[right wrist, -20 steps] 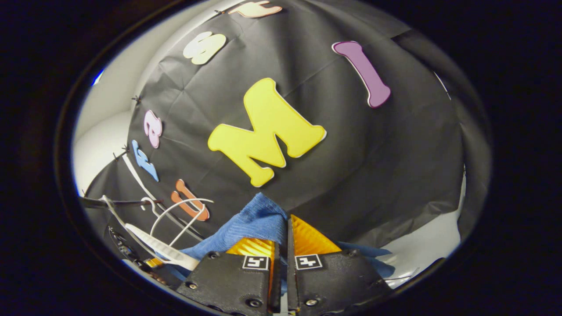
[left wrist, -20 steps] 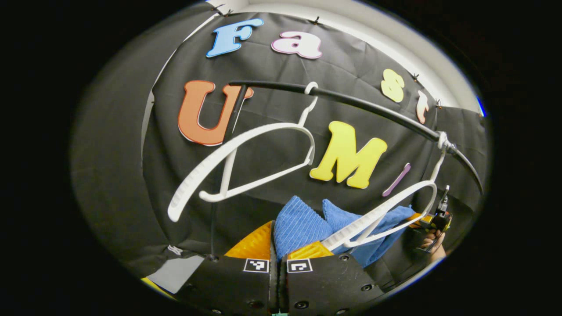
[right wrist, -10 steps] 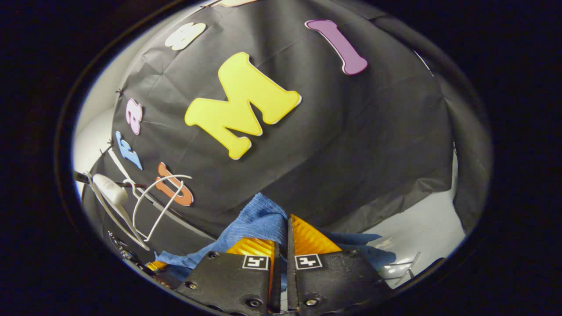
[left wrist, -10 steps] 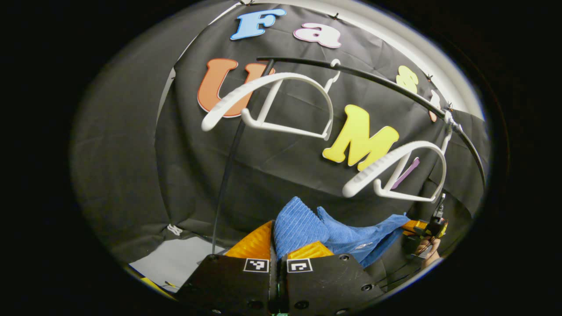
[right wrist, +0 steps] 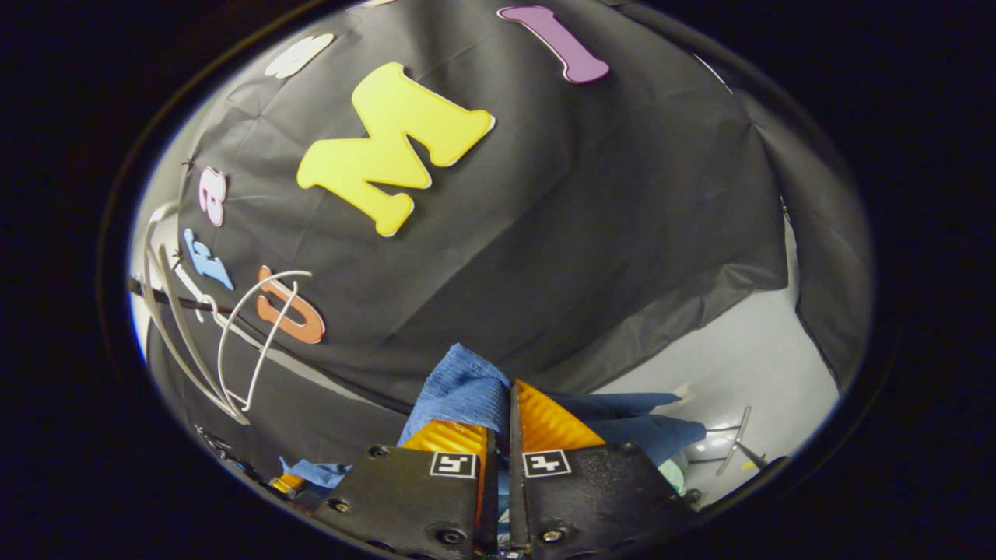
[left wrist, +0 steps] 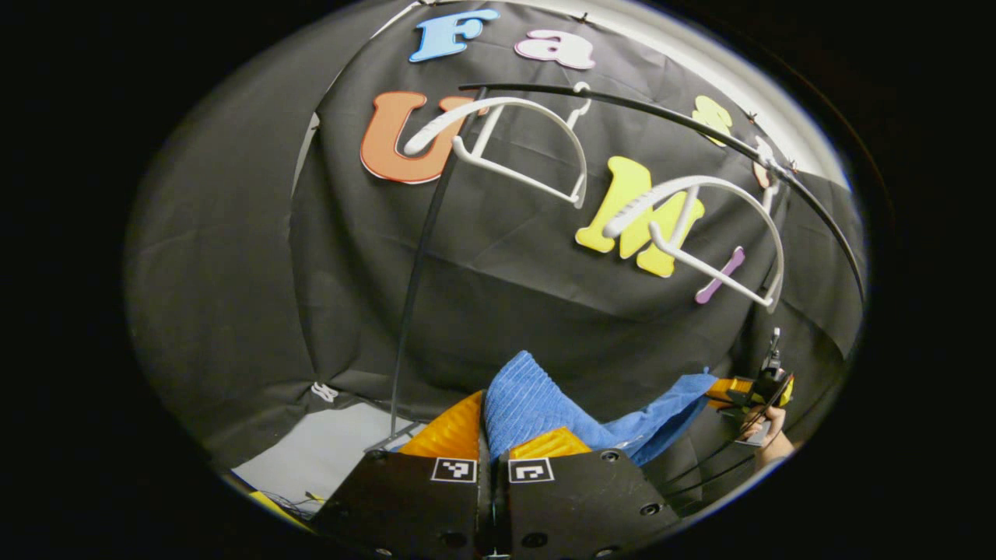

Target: Grasp the clothes on the hanger with both hands and then place them into the laundry hamper below.

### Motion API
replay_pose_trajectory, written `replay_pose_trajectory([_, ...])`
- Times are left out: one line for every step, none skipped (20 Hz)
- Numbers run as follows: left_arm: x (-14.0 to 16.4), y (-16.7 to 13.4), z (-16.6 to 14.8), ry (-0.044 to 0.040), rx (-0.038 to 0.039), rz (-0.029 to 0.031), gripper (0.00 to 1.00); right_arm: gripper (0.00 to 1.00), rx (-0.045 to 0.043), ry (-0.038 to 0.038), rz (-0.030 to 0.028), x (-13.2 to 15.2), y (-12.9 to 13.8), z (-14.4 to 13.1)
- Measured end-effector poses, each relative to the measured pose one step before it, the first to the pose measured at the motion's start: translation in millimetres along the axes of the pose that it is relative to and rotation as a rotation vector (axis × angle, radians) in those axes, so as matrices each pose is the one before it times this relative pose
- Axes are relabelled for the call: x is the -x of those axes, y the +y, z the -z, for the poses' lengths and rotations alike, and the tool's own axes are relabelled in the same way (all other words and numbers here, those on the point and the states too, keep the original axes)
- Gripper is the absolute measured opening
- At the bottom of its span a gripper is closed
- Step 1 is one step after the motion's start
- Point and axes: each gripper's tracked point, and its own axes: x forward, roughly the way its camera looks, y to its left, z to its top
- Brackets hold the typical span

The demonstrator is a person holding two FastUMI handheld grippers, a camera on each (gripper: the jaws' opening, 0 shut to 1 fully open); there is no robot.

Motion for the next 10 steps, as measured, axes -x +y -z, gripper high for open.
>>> replay_pose_trajectory([4.40, -3.05, 3.12, 0.00084, -0.00792, 0.00574, 0.01, 0.09, 0.01299, 0.00467, 0.00375, 3.48, 1.74, 9.01])
replay_pose_trajectory([4.61, -4.82, 1.27, 0.00153, -0.00986, 0.01080, 0.07, 0.09, 0.02346, 0.00771, 0.00389, 3.93, 1.87, 10.46])
replay_pose_trajectory([4.28, -7.73, -0.44, 0.00063, -0.01284, 0.01407, 0.01, 0.09, 0.02347, 0.00417, 0.00763, 2.98, 2.07, 8.42])
replay_pose_trajectory([5.37, -7.91, -1.25, -0.00345, -0.01696, 0.01779, 0.01, 0.09, 0.01891, 0.00527, 0.00027, 4.54, 4.30, 8.11])
replay_pose_trajectory([4.91, -9.19, -0.72, -0.00235, -0.01808, 0.01926, 0.01, 0.09, 0.00946, 0.00038, -0.00344, 6.98, 4.85, 5.93])
replay_pose_trajectory([5.35, -8.56, -0.95, -0.00701, -0.01931, 0.02059, 0.01, 0.09, 0.00819, 0.00235, -0.00922, 7.16, 6.38, 7.53])
replay_pose_trajectory([3.62, -10.34, -1.74, -0.00586, -0.01621, 0.02250, 0.07, 0.09, 0.00876, -0.00146, -0.00696, 7.22, 6.22, 7.09])
replay_pose_trajectory([5.07, -12.37, -4.20, -0.00769, -0.01411, 0.02944, 0.01, 0.09, 0.01465, -0.00189, -0.00660, 7.56, 6.87, 6.19])
replay_pose_trajectory([4.05, -12.14, -6.53, -0.01082, -0.01566, 0.02791, 0.01, 0.09, 0.01893, -0.00338, -0.00606, 7.28, 7.88, 5.14])
replay_pose_trajectory([3.85, -12.61, -6.00, -0.00917, -0.01846, 0.03007, 0.01, 0.09, 0.02146, -0.00547, -0.00781, 8.74, 8.91, 5.44])
